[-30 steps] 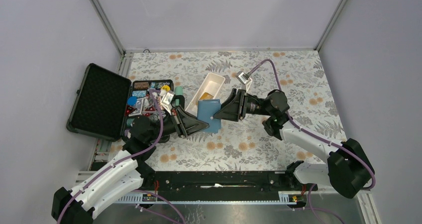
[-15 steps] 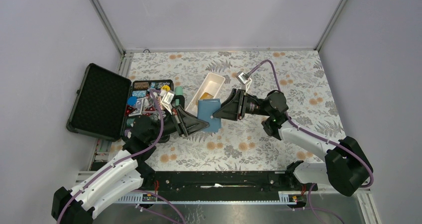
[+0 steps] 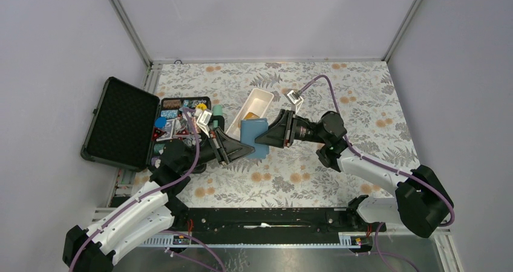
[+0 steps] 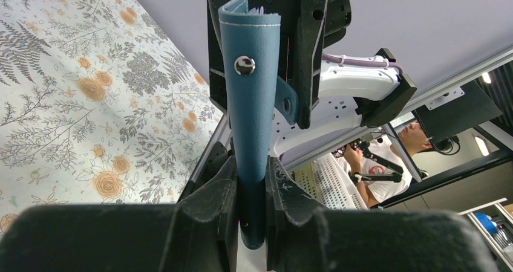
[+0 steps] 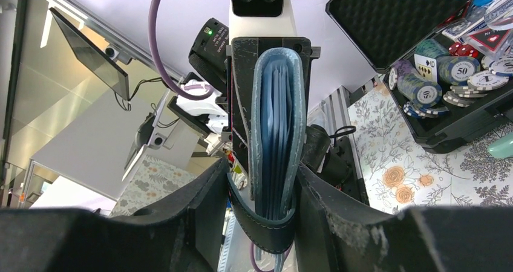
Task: Put the credit cards into the card holder
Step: Close the card holder at the center of the board.
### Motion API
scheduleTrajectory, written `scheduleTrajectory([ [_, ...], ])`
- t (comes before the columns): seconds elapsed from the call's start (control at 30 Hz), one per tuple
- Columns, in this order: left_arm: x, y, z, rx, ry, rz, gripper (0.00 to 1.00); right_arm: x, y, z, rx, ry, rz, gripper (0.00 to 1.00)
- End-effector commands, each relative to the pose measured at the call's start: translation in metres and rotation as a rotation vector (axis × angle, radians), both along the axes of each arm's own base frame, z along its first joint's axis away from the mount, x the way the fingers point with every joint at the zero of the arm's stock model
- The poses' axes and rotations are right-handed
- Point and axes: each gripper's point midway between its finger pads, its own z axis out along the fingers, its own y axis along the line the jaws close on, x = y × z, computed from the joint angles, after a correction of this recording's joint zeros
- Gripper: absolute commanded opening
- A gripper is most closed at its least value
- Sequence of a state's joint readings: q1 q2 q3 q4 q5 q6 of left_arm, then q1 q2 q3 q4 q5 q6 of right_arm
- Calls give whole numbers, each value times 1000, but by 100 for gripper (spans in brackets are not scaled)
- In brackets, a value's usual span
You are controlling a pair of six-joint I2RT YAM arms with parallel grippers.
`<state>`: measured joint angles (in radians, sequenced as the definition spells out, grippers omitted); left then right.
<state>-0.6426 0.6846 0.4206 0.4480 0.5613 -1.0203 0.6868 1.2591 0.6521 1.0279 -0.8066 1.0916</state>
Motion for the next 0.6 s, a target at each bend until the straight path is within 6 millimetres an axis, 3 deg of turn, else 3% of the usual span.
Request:
scheduleTrajectory([
  [0.0,6,3,31,-70,-59,44,0,-7,2,7,27,-58,11,46],
  [0.23,7,4,26,-68,-48,50,0,-8,2,14,48,-63,5,50],
  [0.57,6,3,27,-78,-42,42,0,-9,5,16,56,-50,29,45],
])
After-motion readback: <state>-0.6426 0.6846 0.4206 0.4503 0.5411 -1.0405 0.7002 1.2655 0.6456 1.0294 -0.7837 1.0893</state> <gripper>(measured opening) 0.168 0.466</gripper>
